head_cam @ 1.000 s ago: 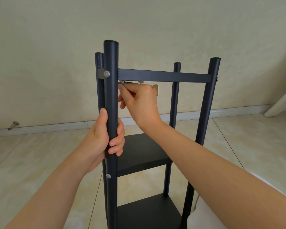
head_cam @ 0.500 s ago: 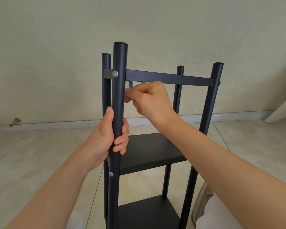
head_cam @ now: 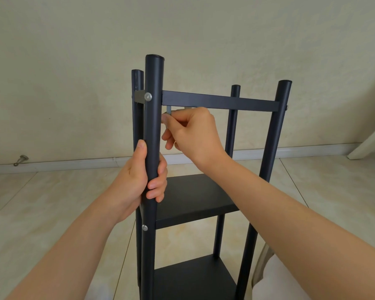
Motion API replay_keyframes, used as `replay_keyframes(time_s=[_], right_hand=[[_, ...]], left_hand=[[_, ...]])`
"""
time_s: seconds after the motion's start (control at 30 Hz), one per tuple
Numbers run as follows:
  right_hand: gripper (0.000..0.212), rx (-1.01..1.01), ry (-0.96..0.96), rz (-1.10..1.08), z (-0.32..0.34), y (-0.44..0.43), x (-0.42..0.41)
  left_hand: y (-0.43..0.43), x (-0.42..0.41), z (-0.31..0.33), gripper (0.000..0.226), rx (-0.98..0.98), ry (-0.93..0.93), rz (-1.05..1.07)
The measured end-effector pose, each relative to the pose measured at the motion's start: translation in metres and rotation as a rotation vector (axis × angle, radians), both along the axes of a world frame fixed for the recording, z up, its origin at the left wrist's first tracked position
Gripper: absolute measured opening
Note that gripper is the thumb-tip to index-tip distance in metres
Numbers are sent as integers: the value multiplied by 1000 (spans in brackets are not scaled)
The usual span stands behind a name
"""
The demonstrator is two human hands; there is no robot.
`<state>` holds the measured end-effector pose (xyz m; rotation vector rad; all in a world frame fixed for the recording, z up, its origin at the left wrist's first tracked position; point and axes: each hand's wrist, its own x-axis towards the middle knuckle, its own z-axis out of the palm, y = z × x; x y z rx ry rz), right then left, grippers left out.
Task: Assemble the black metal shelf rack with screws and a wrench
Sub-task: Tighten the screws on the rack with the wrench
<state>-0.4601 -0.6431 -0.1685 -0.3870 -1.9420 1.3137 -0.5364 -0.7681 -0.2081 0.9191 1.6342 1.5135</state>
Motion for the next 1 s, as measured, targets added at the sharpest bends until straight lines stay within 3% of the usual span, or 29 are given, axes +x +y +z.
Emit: replay_keyframes(time_s=[0.47,0.67,0.77,1.0], right_hand=[[36,169,220,-166,-22,-1,-27],[36,193,228,-186,-23,1,-29],[38,215,123,-126,-26,5,-26],[38,436,-319,-77,-46,27,-1]], left_hand=[[-2,-5,-3,68,14,3,-22],[-2,-3,-3,67,8,8,-16],[-2,-2,-2,66,-3,7,-10],[-1,-1,-1,65,14,20,19]])
